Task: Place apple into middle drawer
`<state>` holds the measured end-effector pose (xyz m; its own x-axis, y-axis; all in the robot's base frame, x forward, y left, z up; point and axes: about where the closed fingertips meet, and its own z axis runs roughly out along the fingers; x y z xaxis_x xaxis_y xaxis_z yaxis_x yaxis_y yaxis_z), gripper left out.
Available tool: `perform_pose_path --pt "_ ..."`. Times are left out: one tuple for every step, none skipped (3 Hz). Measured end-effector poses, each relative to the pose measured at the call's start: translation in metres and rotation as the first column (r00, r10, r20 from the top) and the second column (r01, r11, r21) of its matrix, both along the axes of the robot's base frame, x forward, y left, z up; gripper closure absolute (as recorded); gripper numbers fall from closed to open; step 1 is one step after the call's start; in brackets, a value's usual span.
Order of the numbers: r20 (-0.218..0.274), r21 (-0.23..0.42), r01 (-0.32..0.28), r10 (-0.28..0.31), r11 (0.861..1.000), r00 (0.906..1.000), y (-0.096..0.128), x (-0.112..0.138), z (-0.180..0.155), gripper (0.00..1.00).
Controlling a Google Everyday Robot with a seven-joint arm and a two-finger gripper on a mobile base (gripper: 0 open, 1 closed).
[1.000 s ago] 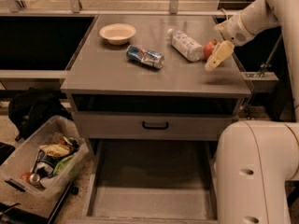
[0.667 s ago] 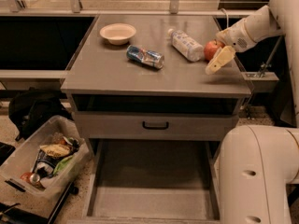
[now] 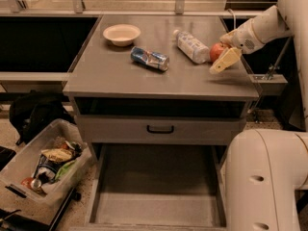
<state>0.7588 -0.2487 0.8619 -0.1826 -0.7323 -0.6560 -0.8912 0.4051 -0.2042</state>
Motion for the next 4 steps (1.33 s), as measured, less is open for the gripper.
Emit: perform_pose_path --pt "0.0 0.0 0.0 0.0 1.0 1.0 0.0 0.0 0.0 0.42" --pt "0.0 0.0 0.0 0.0 1.0 1.0 0.0 0.0 0.0 0.65" --pt "0.0 0.0 0.0 0.0 1.0 1.0 0.0001 0.0001 -0.0001 0.88" --pt "0.0 0.0 0.0 0.0 1.0 1.0 0.0004 0.0003 -0.0003 1.0"
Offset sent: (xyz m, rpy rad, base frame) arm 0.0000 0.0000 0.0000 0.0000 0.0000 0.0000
